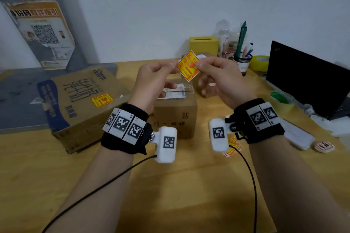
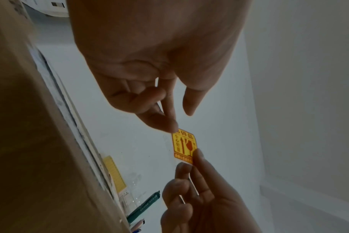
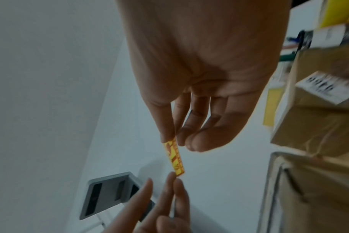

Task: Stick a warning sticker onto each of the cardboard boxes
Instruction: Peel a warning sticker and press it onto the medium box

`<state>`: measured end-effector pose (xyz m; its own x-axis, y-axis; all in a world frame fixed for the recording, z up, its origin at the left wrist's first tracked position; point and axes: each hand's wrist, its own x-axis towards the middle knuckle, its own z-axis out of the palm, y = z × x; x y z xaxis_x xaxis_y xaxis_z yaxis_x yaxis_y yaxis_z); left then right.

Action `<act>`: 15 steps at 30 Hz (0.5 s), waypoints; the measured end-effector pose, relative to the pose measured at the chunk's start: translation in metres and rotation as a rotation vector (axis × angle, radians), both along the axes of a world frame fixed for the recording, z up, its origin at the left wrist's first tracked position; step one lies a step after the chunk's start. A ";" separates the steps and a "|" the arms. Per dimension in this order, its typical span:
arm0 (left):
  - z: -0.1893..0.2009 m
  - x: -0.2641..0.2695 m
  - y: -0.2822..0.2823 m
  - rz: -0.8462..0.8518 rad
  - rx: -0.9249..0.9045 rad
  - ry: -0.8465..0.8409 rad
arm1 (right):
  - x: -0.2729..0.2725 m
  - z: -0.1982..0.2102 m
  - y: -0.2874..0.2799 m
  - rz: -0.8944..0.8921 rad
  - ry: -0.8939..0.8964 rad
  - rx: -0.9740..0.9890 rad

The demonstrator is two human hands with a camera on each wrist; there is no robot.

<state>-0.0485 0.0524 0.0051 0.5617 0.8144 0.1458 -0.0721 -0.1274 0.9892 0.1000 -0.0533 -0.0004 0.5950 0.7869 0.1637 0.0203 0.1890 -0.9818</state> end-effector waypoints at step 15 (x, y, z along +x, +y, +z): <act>-0.023 0.010 0.053 0.074 -0.043 -0.027 | 0.017 -0.028 0.070 0.062 0.087 0.070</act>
<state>-0.0388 0.1052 -0.0183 0.4957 0.8596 0.1243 -0.0910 -0.0910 0.9917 0.1168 0.0172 -0.0289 0.5595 0.8113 0.1696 -0.0781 0.2553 -0.9637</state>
